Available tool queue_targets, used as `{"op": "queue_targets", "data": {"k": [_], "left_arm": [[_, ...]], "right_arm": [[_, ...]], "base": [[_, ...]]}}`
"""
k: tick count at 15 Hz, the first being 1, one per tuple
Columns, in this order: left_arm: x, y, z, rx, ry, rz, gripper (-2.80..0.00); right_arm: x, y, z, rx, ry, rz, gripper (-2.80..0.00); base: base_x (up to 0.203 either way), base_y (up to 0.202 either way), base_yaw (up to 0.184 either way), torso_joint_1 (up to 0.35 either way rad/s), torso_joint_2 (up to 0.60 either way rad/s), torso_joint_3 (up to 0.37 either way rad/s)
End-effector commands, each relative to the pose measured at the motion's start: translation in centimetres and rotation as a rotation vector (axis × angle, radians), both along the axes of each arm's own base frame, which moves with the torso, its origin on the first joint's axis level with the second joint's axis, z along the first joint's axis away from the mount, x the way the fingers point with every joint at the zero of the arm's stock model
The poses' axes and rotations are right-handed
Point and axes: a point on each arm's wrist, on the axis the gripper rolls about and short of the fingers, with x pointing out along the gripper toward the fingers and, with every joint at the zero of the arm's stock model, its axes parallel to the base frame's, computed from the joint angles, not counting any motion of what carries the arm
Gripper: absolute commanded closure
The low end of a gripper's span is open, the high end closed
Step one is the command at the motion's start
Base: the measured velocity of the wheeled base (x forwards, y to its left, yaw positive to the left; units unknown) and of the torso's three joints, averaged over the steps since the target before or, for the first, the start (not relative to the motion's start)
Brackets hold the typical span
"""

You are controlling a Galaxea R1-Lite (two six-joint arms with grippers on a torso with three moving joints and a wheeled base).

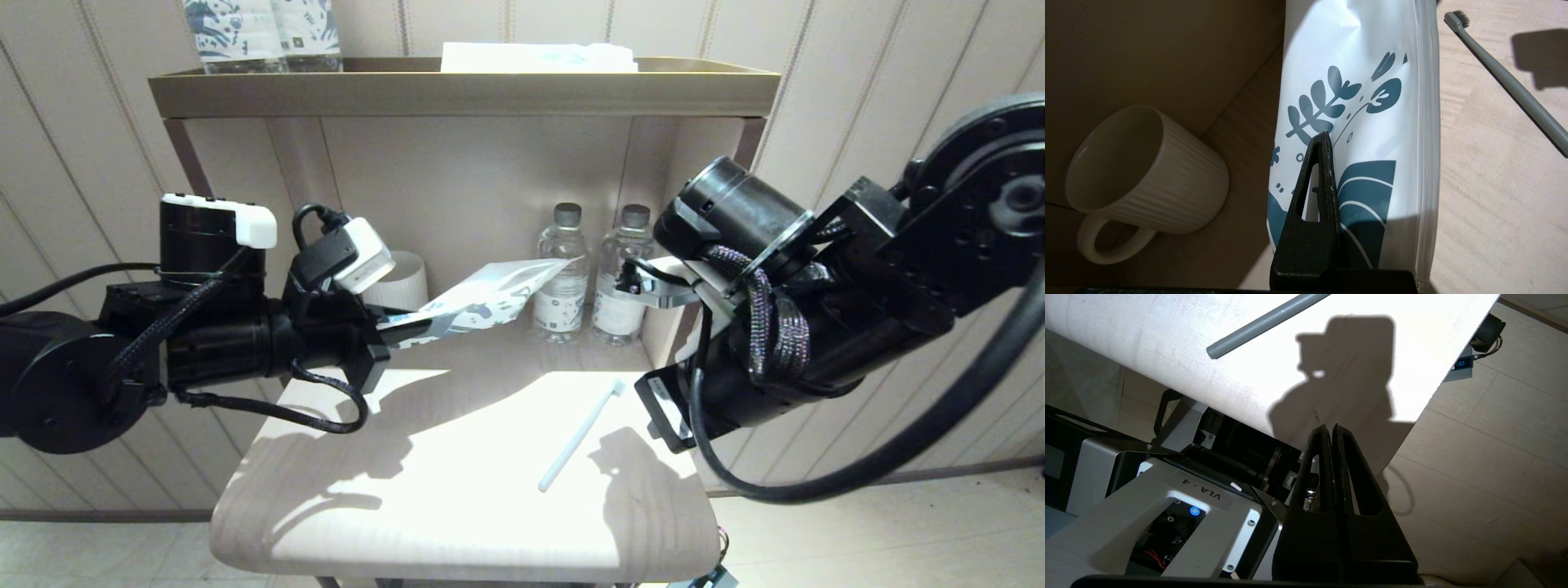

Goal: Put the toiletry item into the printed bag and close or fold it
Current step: Pick up a toothbrush

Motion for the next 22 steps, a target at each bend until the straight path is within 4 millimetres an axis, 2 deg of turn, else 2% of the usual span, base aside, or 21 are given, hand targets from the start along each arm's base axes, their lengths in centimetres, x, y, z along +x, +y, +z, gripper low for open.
{"op": "queue_targets", "data": {"k": [1, 2, 6, 11, 13, 19, 22], "left_arm": [[0.0, 0.0, 0.0, 0.001, -0.003, -0.003, 0.00], [0.0, 0.0, 0.0, 0.001, -0.002, -0.003, 0.00], [-0.1, 0.0, -0.1, 0.004, -0.002, -0.004, 0.00], [-0.3, 0.1, -0.3, 0.009, 0.003, -0.005, 0.00], [-0.4, 0.1, -0.3, 0.001, 0.005, -0.030, 0.00], [-0.5, 0.1, -0.3, 0.000, 0.007, -0.037, 0.00], [-0.5, 0.0, -0.4, 0.004, 0.009, -0.041, 0.00]], "right_arm": [[-0.1, 0.0, 0.0, -0.003, 0.000, -0.001, 0.00], [-0.1, 0.0, -0.4, -0.024, 0.008, -0.002, -2.80], [0.9, 0.6, -0.7, -0.026, 0.008, -0.021, -2.80], [3.8, 2.7, -4.0, -0.112, 0.051, -0.062, -2.80], [4.8, 3.8, -4.5, -0.099, 0.052, -0.097, -2.80], [6.0, 5.8, -5.3, -0.082, 0.065, -0.130, -2.80], [5.6, 6.6, -6.2, -0.096, 0.096, -0.150, -2.80]], "base": [[0.000, 0.000, 0.000, 0.000, 0.00, 0.000], [0.000, 0.000, 0.000, 0.000, 0.00, 0.000], [0.000, 0.000, 0.000, 0.000, 0.00, 0.000], [0.000, 0.000, 0.000, 0.000, 0.00, 0.000], [0.000, 0.000, 0.000, 0.000, 0.00, 0.000], [0.000, 0.000, 0.000, 0.000, 0.00, 0.000], [0.000, 0.000, 0.000, 0.000, 0.00, 0.000]]}}
